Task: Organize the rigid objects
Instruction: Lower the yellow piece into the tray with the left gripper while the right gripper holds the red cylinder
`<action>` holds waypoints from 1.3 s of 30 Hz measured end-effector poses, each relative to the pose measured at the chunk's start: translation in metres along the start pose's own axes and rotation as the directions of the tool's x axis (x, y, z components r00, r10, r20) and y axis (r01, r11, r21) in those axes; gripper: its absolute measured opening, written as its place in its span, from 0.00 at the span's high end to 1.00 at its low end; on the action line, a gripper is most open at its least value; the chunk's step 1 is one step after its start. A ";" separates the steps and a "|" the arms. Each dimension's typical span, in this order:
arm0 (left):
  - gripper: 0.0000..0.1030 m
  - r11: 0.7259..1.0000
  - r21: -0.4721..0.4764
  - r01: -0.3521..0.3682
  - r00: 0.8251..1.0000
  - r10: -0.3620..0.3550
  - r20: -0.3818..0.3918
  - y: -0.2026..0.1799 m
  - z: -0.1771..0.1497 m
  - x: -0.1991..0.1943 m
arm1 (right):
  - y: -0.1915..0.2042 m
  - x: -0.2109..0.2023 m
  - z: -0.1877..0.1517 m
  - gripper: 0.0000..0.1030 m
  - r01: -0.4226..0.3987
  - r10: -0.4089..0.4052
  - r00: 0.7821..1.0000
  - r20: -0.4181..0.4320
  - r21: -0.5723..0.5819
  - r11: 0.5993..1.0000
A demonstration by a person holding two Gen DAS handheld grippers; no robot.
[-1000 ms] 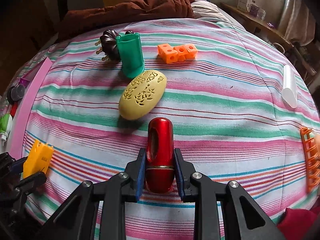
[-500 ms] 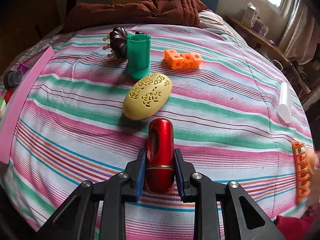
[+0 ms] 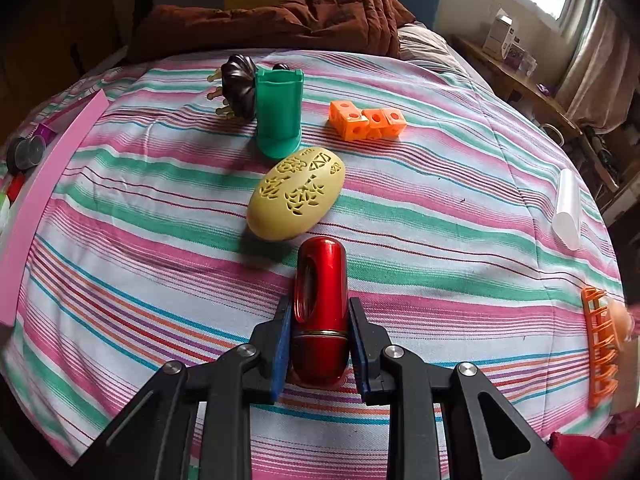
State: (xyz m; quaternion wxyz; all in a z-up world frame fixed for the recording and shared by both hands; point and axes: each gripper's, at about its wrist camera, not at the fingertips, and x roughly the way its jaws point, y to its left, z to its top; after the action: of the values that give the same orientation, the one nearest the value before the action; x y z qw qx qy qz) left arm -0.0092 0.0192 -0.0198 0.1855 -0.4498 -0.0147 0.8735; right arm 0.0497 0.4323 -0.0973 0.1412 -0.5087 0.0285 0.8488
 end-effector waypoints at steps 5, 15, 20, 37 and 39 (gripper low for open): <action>0.72 0.998 0.046 0.030 0.999 -0.029 -0.019 0.005 -0.011 0.006 | 0.001 0.000 -0.001 0.74 0.002 -0.002 1.000 0.002 0.001 1.000; 0.72 0.993 0.115 -0.013 0.998 0.020 -0.063 0.002 -0.017 0.033 | 0.000 -0.001 -0.001 0.74 0.001 -0.001 1.000 0.003 0.003 1.000; 0.70 0.992 0.118 -0.041 0.994 0.052 -0.096 0.008 -0.024 0.037 | -0.001 -0.001 0.000 0.74 0.001 -0.001 1.000 0.001 0.005 1.000; 0.69 0.993 0.016 -0.115 0.993 0.115 -0.014 0.017 -0.007 0.008 | 0.000 -0.001 -0.002 0.74 0.014 -0.014 1.000 0.004 -0.005 1.000; 0.69 0.992 0.015 -0.125 0.992 0.125 0.005 0.015 -0.005 0.002 | 0.001 -0.001 -0.002 0.74 0.016 -0.016 1.000 0.004 -0.007 1.000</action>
State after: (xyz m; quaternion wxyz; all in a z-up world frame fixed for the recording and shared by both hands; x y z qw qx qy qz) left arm -0.0116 0.0052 -0.0273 0.1337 -0.4466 0.0198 0.8845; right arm 0.0516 0.4311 -0.0969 0.1462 -0.5076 0.0214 0.8488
